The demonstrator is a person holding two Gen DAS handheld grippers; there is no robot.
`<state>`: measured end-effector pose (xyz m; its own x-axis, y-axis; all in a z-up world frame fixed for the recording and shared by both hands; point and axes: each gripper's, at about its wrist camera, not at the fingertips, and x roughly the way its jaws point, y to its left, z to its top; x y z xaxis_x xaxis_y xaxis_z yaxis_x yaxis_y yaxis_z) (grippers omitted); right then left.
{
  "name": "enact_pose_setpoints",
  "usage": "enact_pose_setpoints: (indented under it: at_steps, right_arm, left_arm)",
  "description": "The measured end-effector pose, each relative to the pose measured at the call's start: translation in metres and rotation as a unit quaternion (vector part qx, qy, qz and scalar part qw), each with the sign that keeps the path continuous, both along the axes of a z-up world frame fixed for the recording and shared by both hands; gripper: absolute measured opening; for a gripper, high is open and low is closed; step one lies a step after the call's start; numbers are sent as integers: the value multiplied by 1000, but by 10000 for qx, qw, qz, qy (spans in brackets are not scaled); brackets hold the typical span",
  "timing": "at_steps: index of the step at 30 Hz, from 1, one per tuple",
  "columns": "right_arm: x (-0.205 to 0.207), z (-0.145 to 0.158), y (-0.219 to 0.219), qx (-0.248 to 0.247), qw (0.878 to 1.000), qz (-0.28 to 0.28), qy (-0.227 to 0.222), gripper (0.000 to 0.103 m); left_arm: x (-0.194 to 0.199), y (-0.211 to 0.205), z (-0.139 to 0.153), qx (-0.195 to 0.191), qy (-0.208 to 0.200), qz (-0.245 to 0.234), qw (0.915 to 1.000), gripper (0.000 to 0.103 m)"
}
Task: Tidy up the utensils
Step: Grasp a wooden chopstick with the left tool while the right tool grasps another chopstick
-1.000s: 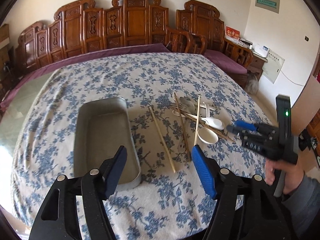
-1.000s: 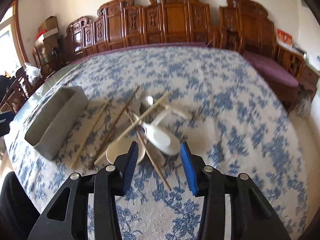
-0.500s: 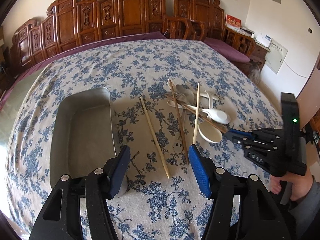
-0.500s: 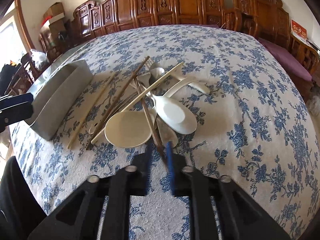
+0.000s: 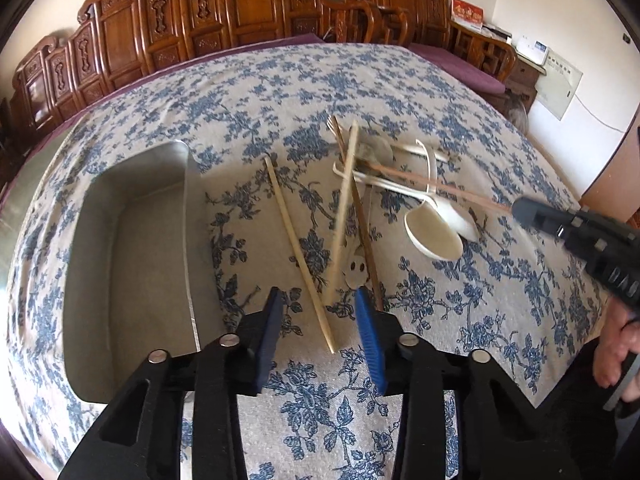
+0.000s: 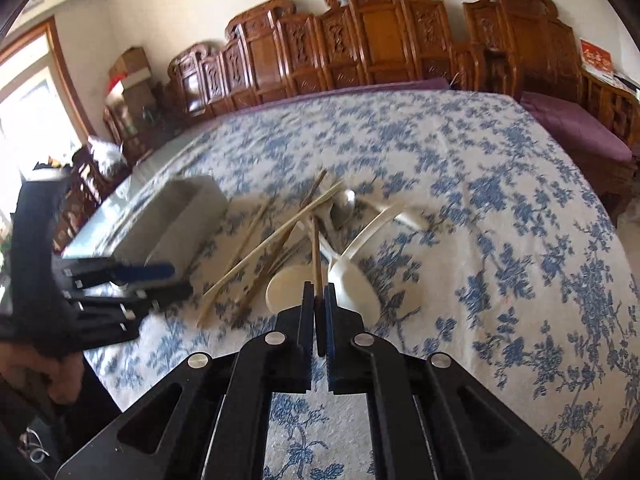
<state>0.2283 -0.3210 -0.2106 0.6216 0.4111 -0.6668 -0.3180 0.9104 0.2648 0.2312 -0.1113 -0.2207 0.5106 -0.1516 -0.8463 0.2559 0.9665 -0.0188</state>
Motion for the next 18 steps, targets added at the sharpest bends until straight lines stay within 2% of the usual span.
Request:
enact_pose_setpoints:
  at_steps: [8, 18]
  right_arm:
    - [1, 9, -12, 281, 9994, -128, -132, 6]
    - [-8, 33, -24, 563, 9958, -339, -644, 6]
  left_arm:
    - [4, -1, -15, 42, 86, 59, 9999, 32]
    - [41, 0, 7, 202, -175, -110, 9996, 32]
